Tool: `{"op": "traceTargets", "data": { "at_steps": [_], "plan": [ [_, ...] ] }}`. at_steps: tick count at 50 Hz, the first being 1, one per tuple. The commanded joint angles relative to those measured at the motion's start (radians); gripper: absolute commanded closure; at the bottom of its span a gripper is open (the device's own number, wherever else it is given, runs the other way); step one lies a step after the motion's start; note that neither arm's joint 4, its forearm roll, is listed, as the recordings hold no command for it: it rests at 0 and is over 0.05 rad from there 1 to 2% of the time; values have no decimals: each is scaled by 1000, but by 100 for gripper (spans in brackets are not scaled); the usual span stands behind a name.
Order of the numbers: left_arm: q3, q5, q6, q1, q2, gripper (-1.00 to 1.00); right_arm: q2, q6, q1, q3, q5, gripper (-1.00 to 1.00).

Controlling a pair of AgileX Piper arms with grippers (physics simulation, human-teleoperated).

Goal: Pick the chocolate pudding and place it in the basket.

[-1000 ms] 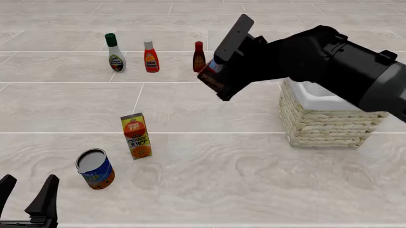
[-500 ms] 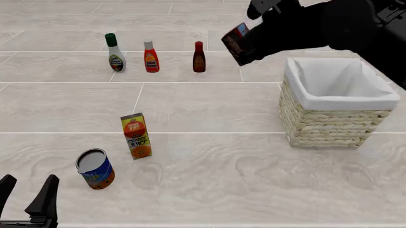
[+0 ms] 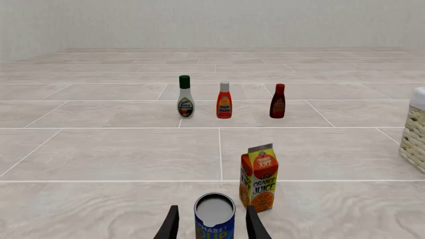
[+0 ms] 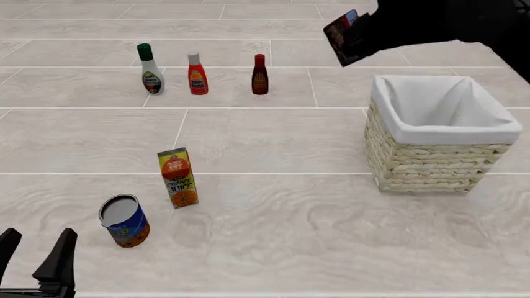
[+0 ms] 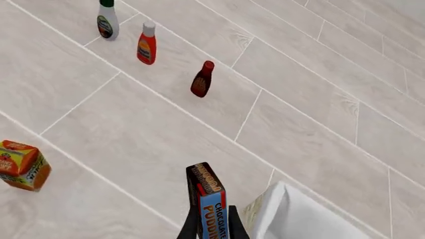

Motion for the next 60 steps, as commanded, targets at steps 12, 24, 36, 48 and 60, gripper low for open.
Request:
{"op": "traceTargets", "data": {
  "at_steps": [12, 24, 36, 48, 60],
  "plan": [
    [-1, 2, 0, 0, -1, -100, 72, 48, -133, -113, 32, 100],
    [-1, 2, 0, 0, -1, -100, 104, 43, -201, -182, 87, 100],
    [-1, 2, 1, 0, -1, -100, 139, 37, -281, -224, 115, 100],
    [-1, 2, 0, 0, -1, -100, 151, 20, -315, -255, 148, 100],
    [-1, 2, 0, 0, -1, -100, 154, 4, -364, -240, 146, 100]
  ]
}}
